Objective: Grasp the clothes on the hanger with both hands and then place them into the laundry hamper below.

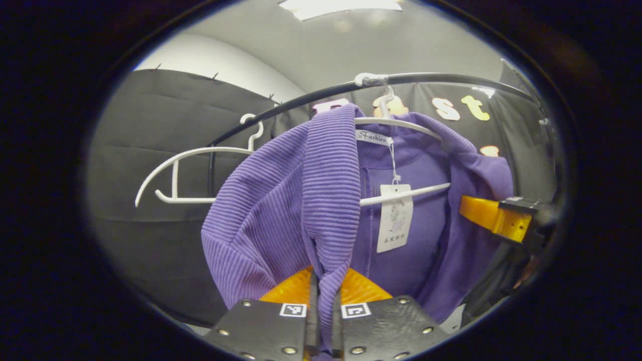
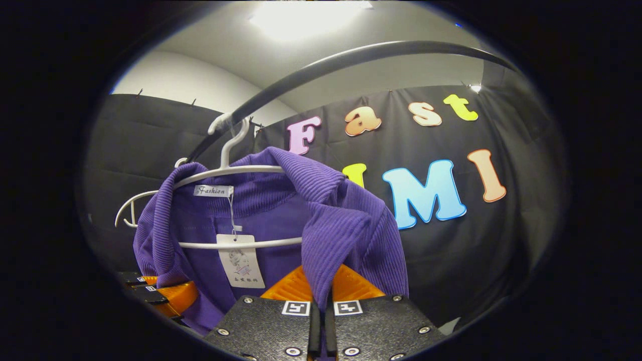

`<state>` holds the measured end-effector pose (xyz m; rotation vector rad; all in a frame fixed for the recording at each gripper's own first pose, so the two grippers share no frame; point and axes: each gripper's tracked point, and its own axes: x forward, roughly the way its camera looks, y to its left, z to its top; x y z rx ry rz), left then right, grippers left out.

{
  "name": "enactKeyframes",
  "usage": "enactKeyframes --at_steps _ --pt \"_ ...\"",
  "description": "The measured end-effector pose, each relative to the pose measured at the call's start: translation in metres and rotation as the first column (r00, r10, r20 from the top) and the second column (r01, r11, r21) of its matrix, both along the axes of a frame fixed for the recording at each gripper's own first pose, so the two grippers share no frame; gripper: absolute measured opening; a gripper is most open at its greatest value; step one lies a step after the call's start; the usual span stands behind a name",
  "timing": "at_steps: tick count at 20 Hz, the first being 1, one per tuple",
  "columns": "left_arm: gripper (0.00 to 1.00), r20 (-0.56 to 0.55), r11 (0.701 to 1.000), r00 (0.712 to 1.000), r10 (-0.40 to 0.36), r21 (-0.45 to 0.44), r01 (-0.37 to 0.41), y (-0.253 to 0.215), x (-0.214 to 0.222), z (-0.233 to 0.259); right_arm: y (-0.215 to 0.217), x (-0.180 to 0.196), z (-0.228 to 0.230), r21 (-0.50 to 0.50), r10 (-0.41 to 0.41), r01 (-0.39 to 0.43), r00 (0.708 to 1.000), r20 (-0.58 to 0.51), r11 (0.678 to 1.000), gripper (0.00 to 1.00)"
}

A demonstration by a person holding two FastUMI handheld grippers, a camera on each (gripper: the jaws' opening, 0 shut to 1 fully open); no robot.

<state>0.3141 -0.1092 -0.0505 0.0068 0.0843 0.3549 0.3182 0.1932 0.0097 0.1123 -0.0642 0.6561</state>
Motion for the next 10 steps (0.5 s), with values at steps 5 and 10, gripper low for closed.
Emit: enactKeyframes --at_steps 5,10 --pt "0.04 0.011 0.999 0.999 -0.045 0.012 0.045 0.002 -0.017 0.018 -0.015 -0.008 0.042 -0.025 -0.059 0.065 0.983 0.174 0.998 0.03" --pt "0.08 0.018 0.998 0.999 -0.038 0.044 0.037 0.014 -0.05 0.05 -0.027 -0.01 0.072 -0.03 -0.103 0.116 0.957 0.273 0.993 0.03"
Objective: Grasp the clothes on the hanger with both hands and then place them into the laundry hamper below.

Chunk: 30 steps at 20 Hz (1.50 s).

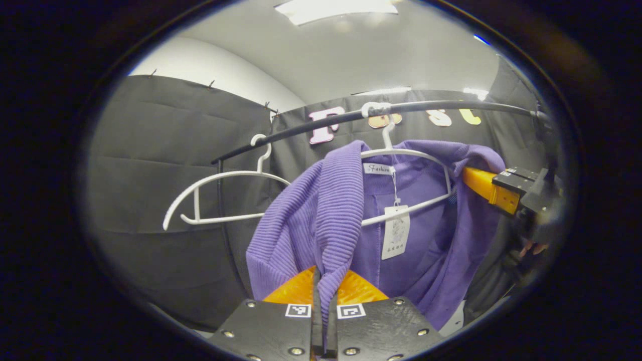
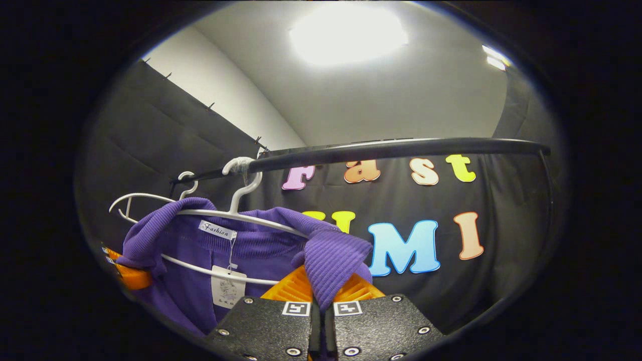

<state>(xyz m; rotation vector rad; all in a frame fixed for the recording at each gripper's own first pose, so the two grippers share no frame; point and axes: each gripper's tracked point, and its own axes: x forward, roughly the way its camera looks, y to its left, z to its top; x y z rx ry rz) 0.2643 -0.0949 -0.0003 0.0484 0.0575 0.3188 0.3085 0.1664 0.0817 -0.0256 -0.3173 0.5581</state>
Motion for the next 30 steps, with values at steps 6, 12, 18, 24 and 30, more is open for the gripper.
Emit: enactKeyframes --at_steps 6,12,18,24,30 --pt "0.08 -0.007 0.998 0.999 0.05 0.035 -0.05 0.039 -0.031 0.036 -0.013 0.003 0.02 -0.012 -0.052 0.053 0.996 0.072 0.999 0.03" --pt "0.07 0.044 0.987 0.993 0.108 0.117 -0.113 0.08 -0.043 0.081 -0.028 0.021 0.033 -0.027 -0.113 0.118 0.984 0.139 0.993 0.03" --pt "0.08 0.052 0.974 0.988 0.147 0.166 -0.154 0.12 -0.047 0.107 -0.042 0.043 0.039 -0.026 -0.173 0.18 0.971 0.163 0.983 0.03" --pt "0.08 0.041 0.975 0.99 0.131 0.173 -0.137 0.148 -0.026 0.103 -0.051 0.06 0.035 -0.041 -0.192 0.202 0.967 0.169 0.979 0.03" --pt "0.04 0.076 0.992 0.996 0.052 0.112 -0.061 0.166 0.001 0.094 -0.051 0.073 0.023 -0.05 -0.193 0.201 0.972 0.135 0.978 0.03"
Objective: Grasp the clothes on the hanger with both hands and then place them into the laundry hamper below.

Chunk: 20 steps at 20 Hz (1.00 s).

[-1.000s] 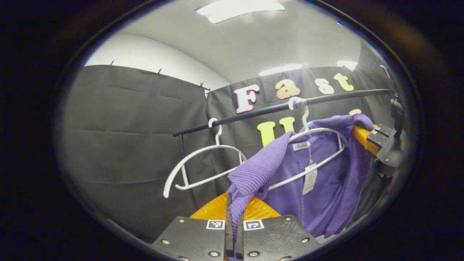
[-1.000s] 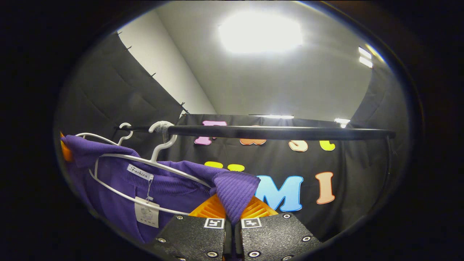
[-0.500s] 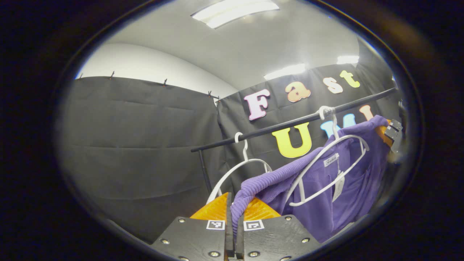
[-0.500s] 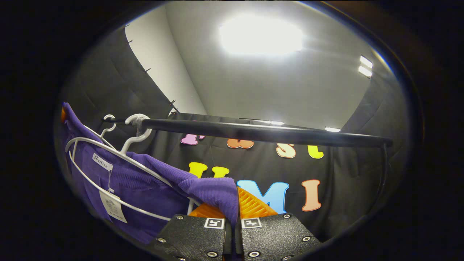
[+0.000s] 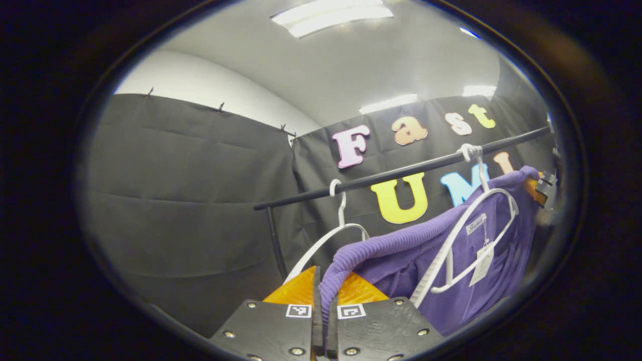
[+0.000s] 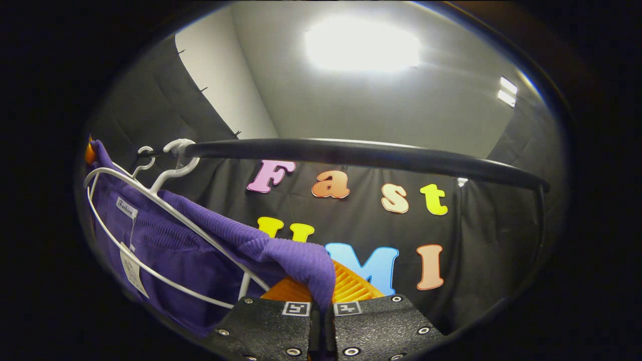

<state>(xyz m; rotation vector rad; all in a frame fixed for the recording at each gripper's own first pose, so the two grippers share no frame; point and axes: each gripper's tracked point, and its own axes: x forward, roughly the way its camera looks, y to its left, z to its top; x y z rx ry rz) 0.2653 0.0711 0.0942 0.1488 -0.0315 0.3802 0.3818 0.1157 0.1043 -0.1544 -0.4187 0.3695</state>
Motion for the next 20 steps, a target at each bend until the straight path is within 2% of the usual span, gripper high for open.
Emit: enactKeyframes --at_steps 2,7,8,11,13,15,16,19,20 --pt "0.0 -0.011 0.999 1.0 -0.02 -0.029 0.02 0.008 0.009 -0.011 0.002 0.006 -0.006 -0.007 -0.004 0.004 1.0 -0.015 1.0 0.03" --pt "0.08 -0.013 0.998 0.998 -0.062 -0.025 0.062 0.006 0.033 -0.026 0.0 0.02 -0.026 0.005 -0.039 0.04 0.996 -0.077 0.999 0.03" --pt "0.08 -0.018 0.997 0.997 -0.074 -0.031 0.073 0.004 0.036 -0.028 0.0 0.026 -0.032 0.014 -0.045 0.046 0.993 -0.106 0.999 0.03" --pt "0.0 -0.03 0.994 0.994 -0.104 -0.046 0.102 -0.005 0.046 -0.035 -0.004 0.038 -0.056 0.039 -0.057 0.066 0.979 -0.195 0.997 0.03" --pt "0.04 -0.034 0.992 0.992 -0.122 -0.046 0.12 -0.009 0.051 -0.04 -0.007 0.04 -0.067 0.047 -0.064 0.077 0.971 -0.228 0.996 0.03" --pt "0.0 -0.041 0.989 0.99 -0.138 -0.053 0.136 -0.009 0.053 -0.046 -0.008 0.043 -0.079 0.034 -0.073 0.084 0.966 -0.248 0.996 0.03" --pt "0.08 -0.049 0.988 0.989 -0.142 -0.061 0.139 -0.009 0.054 -0.05 -0.007 0.045 -0.085 0.026 -0.073 0.083 0.963 -0.26 0.996 0.03" --pt "0.08 -0.072 0.986 0.986 -0.148 -0.089 0.141 -0.008 0.057 -0.067 0.0 0.056 -0.104 0.007 -0.069 0.075 0.951 -0.302 0.997 0.03" --pt "0.04 -0.074 0.985 0.986 -0.15 -0.097 0.143 -0.007 0.056 -0.071 -0.001 0.056 -0.109 -0.002 -0.071 0.075 0.948 -0.31 0.997 0.03"
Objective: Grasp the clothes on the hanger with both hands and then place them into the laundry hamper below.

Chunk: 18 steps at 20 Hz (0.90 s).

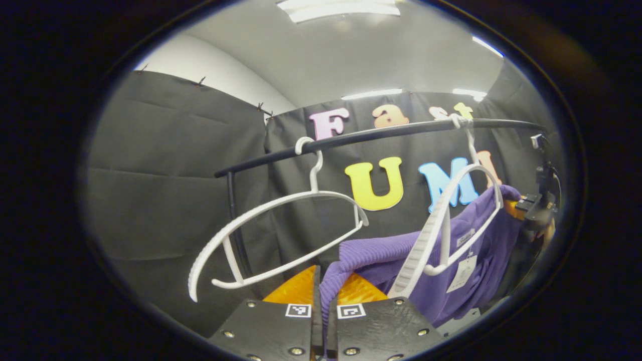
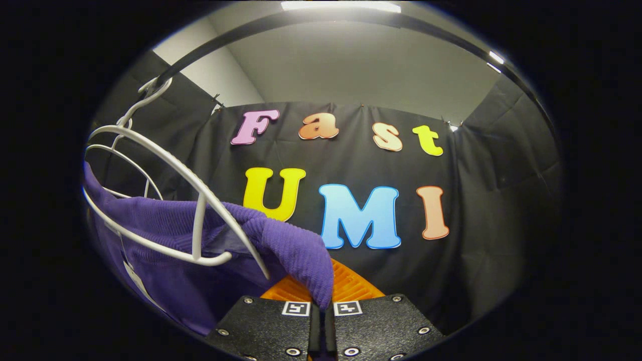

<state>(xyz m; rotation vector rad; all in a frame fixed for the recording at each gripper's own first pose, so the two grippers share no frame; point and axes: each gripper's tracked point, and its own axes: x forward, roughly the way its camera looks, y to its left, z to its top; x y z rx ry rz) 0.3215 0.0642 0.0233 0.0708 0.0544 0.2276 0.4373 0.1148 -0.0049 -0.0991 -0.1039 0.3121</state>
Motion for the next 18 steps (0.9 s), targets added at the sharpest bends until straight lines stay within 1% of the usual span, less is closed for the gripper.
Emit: enactKeyframes --at_steps 1,2,4,5,7,8,9,10,11,12,14,16,18 --pt "0.08 -0.006 1.0 1.0 0.0 -0.007 0.0 0.001 -0.001 -0.005 -0.001 0.0 -0.005 -0.008 -0.002 0.002 1.0 -0.008 1.0 0.03" --pt "0.0 -0.023 1.0 1.0 -0.004 -0.013 0.004 0.0 -0.001 -0.011 -0.002 0.001 -0.013 -0.017 -0.003 0.003 1.0 -0.027 1.0 0.03" --pt "0.04 -0.051 1.0 0.999 -0.009 -0.016 0.008 -0.006 0.005 -0.025 0.001 0.005 -0.036 -0.01 0.009 -0.01 0.995 -0.098 1.0 0.03" --pt "0.04 -0.057 1.0 0.998 -0.011 -0.011 0.01 -0.009 0.007 -0.029 0.001 0.004 -0.041 -0.007 0.01 -0.011 0.994 -0.113 1.0 0.03" --pt "0.04 -0.064 1.0 0.998 -0.007 -0.004 0.006 -0.017 0.011 -0.037 -0.001 -0.007 -0.049 -0.035 0.009 -0.013 0.994 -0.107 0.999 0.03" --pt "0.0 -0.072 1.0 0.997 -0.003 -0.006 0.003 -0.018 0.01 -0.041 -0.001 -0.011 -0.054 -0.052 0.015 -0.021 0.994 -0.107 0.998 0.03" --pt "0.0 -0.079 1.0 0.997 0.002 -0.014 -0.003 -0.017 0.003 -0.045 0.0 -0.017 -0.06 -0.066 0.026 -0.034 0.994 -0.109 0.997 0.03" --pt "0.04 -0.085 1.0 0.996 0.006 -0.022 -0.008 -0.017 -0.003 -0.048 0.001 -0.022 -0.063 -0.074 0.035 -0.043 0.993 -0.112 0.996 0.03" --pt "0.04 -0.092 1.0 0.996 0.011 -0.028 -0.014 -0.02 -0.014 -0.053 0.001 -0.027 -0.066 -0.081 0.042 -0.052 0.992 -0.115 0.995 0.03" --pt "0.0 -0.097 0.999 0.995 0.015 -0.033 -0.018 -0.021 -0.024 -0.057 0.001 -0.032 -0.069 -0.086 0.049 -0.059 0.992 -0.119 0.995 0.03" --pt "0.08 -0.108 0.999 0.994 0.017 -0.04 -0.021 -0.025 -0.041 -0.064 0.0 -0.044 -0.073 -0.091 0.063 -0.075 0.99 -0.124 0.993 0.03" --pt "0.08 -0.118 0.999 0.993 0.015 -0.044 -0.02 -0.028 -0.05 -0.069 0.0 -0.059 -0.076 -0.084 0.076 -0.089 0.987 -0.138 0.993 0.03" --pt "0.08 -0.119 0.999 0.993 -0.004 -0.053 -0.002 -0.035 -0.058 -0.071 -0.002 -0.08 -0.076 -0.078 0.082 -0.095 0.985 -0.152 0.992 0.03"
